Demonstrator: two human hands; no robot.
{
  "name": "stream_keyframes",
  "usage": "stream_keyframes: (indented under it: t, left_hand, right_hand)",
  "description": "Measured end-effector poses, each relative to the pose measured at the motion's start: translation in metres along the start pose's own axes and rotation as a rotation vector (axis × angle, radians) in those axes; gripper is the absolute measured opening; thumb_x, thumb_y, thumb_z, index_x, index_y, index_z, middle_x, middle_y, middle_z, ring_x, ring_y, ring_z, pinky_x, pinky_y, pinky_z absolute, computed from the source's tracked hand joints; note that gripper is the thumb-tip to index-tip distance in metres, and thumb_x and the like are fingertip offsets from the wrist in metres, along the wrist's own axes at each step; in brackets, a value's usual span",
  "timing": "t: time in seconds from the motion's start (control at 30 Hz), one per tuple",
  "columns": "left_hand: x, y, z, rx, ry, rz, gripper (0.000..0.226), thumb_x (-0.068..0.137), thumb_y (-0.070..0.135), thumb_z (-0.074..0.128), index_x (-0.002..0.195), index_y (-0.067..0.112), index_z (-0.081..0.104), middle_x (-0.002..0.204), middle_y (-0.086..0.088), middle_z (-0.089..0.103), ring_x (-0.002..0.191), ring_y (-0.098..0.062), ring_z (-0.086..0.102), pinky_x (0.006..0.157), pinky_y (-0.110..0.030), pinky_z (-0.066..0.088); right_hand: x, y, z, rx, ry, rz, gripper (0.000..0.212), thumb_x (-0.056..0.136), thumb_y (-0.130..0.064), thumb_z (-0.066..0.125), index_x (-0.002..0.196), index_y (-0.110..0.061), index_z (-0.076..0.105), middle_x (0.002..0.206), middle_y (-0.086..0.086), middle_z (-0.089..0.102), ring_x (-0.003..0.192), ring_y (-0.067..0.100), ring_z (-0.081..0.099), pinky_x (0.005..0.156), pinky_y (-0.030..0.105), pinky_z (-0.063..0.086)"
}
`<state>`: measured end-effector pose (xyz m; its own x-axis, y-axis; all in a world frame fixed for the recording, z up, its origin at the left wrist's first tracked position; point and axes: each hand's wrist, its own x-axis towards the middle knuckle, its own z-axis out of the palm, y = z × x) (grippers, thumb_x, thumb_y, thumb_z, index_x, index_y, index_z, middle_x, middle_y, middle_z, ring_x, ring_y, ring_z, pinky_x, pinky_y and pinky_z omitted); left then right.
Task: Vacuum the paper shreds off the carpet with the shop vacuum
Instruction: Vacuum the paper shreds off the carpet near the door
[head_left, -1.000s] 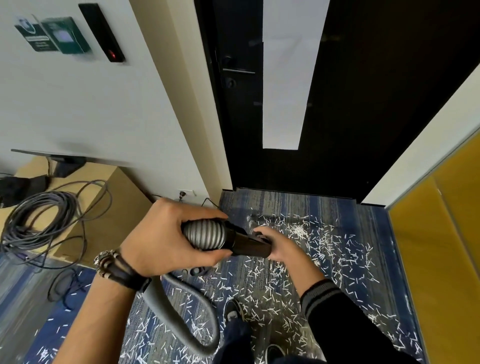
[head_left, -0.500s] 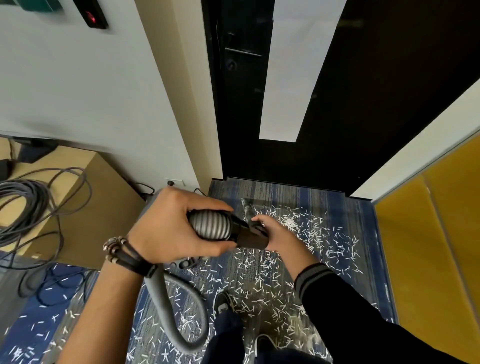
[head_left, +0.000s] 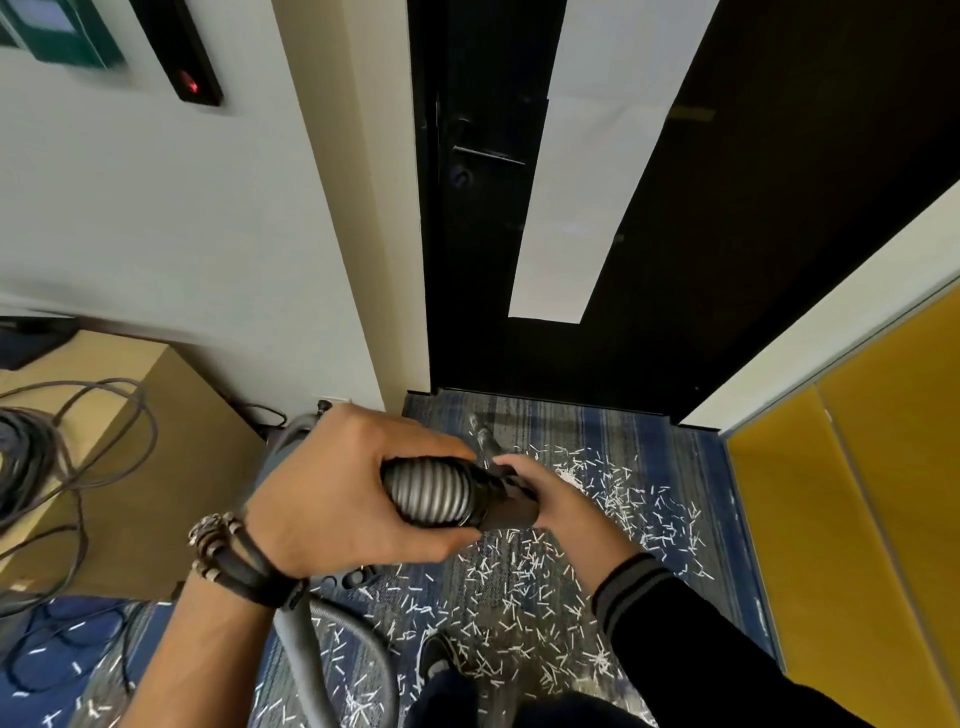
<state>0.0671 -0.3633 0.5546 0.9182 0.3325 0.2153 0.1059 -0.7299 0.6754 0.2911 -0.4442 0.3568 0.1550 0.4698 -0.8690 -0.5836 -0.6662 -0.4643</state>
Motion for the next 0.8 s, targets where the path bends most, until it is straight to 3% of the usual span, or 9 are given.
stream_keyframes:
  t: [0.1, 0.17, 0.33, 0.43, 0.6, 0.7, 0.8]
  left_hand:
    - [-0.001, -0.016, -0.003, -0.016, -0.014, -0.033, 0.044, 0.065, 0.048, 0.091, 0.105, 0.036, 0.077, 0.088, 0.019, 0.075, 0.075, -0.003, 0.071, 0.071, -0.026, 0.057]
    - [-0.001, -0.028, -0.007, -0.042, 0.008, -0.082, 0.048, 0.064, 0.053, 0.09, 0.108, 0.038, 0.075, 0.09, 0.02, 0.076, 0.077, -0.003, 0.073, 0.071, -0.03, 0.058]
    - [0.003, -0.025, 0.002, -0.122, -0.068, -0.064, 0.044, 0.062, 0.049, 0.095, 0.1, 0.032, 0.082, 0.09, 0.017, 0.077, 0.078, -0.005, 0.074, 0.071, -0.028, 0.058]
    - [0.007, -0.016, 0.01, -0.145, -0.082, -0.052, 0.045, 0.063, 0.048, 0.096, 0.101, 0.031, 0.082, 0.09, 0.016, 0.077, 0.078, -0.005, 0.074, 0.07, -0.028, 0.058]
    - [0.003, 0.006, 0.021, -0.072, 0.011, -0.051, 0.038, 0.065, 0.042, 0.095, 0.099, 0.033, 0.08, 0.087, 0.018, 0.076, 0.074, -0.006, 0.073, 0.068, -0.027, 0.057]
    - [-0.006, 0.009, 0.023, -0.037, 0.099, -0.117, 0.037, 0.065, 0.046, 0.089, 0.099, 0.034, 0.081, 0.087, 0.022, 0.076, 0.072, -0.001, 0.072, 0.069, -0.022, 0.056]
    - [-0.02, 0.015, 0.029, -0.04, 0.137, -0.177, 0.044, 0.062, 0.049, 0.088, 0.102, 0.032, 0.082, 0.093, 0.022, 0.077, 0.079, 0.001, 0.074, 0.076, -0.018, 0.056]
  right_hand:
    - [0.004, 0.0, 0.009, 0.019, 0.016, -0.071, 0.013, 0.103, -0.019, 0.047, 0.107, -0.008, 0.053, 0.077, 0.003, 0.058, 0.05, 0.011, 0.063, 0.043, 0.016, 0.048]
    - [0.013, -0.001, 0.015, -0.018, 0.052, 0.028, 0.019, 0.102, -0.023, 0.047, 0.111, -0.006, 0.049, 0.077, 0.006, 0.058, 0.051, 0.015, 0.063, 0.044, 0.02, 0.05]
    - [0.007, 0.015, 0.006, 0.078, 0.006, 0.059, 0.016, 0.102, -0.02, 0.047, 0.099, -0.005, 0.05, 0.075, 0.006, 0.057, 0.058, 0.016, 0.059, 0.043, 0.018, 0.049]
    - [0.002, 0.029, -0.011, 0.178, 0.035, 0.07, 0.019, 0.101, -0.02, 0.048, 0.111, -0.004, 0.046, 0.076, 0.008, 0.055, 0.064, 0.018, 0.056, 0.049, 0.017, 0.051]
    - [0.006, 0.015, -0.024, 0.033, 0.028, 0.083, 0.016, 0.101, -0.021, 0.045, 0.09, -0.009, 0.046, 0.074, 0.007, 0.051, 0.062, 0.018, 0.053, 0.051, 0.024, 0.05]
    - [0.009, 0.01, -0.022, 0.009, -0.005, 0.085, 0.014, 0.102, -0.02, 0.046, 0.1, -0.006, 0.044, 0.079, 0.009, 0.052, 0.063, 0.019, 0.055, 0.045, 0.023, 0.05]
    - [0.01, 0.017, -0.024, 0.021, -0.024, 0.082, 0.015, 0.102, -0.021, 0.047, 0.1, -0.007, 0.044, 0.078, 0.008, 0.052, 0.064, 0.019, 0.056, 0.052, 0.026, 0.051]
